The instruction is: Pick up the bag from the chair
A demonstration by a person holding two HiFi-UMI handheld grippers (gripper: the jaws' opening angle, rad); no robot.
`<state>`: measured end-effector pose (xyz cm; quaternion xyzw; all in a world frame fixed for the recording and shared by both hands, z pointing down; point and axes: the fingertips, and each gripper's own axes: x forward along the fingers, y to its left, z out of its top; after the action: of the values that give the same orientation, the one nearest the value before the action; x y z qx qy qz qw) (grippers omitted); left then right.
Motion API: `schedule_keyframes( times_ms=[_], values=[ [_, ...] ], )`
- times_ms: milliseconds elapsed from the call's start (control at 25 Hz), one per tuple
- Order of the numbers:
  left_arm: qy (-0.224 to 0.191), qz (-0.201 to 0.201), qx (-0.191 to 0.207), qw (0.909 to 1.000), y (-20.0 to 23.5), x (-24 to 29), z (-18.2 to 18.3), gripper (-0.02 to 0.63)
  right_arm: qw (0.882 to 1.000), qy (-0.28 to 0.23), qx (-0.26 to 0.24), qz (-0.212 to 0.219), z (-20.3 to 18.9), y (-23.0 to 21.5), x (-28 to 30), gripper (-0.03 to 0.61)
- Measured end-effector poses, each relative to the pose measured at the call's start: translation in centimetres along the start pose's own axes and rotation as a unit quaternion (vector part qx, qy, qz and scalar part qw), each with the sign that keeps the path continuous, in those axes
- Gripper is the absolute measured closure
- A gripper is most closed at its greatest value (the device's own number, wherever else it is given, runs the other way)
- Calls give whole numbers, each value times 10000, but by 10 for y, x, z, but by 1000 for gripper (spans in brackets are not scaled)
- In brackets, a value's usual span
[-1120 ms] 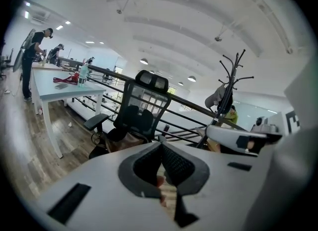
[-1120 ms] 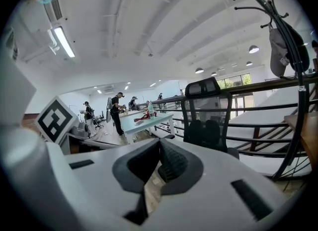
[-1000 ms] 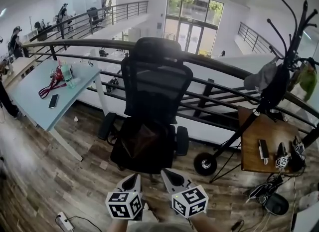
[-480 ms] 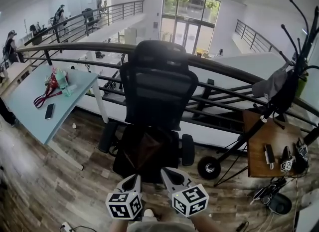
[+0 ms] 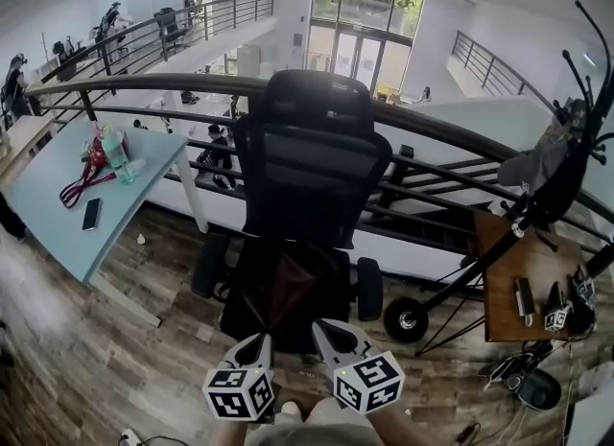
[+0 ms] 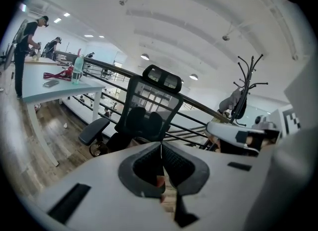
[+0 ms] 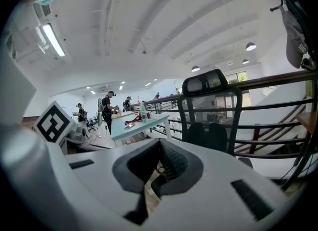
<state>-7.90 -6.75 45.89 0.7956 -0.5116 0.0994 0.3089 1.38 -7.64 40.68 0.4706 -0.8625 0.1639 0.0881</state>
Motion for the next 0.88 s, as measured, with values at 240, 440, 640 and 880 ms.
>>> schedule_keyframes(
  times_ms=[240, 440, 640, 880],
  values=[
    [62, 77, -107, 9999, 15, 5, 0, 611, 10000, 58, -24, 62, 1, 1, 15, 578],
    [67, 182, -135, 9997, 26, 17, 5, 611, 9999, 82, 63, 70, 2, -13, 33, 578],
    [38, 425, -362, 9984, 40, 36, 9, 611, 9996, 198, -10, 225, 3, -28, 54, 578],
    [94, 692, -564, 9960, 55, 70, 6, 611, 9987, 361, -86, 338, 3, -65, 86, 578]
  ],
)
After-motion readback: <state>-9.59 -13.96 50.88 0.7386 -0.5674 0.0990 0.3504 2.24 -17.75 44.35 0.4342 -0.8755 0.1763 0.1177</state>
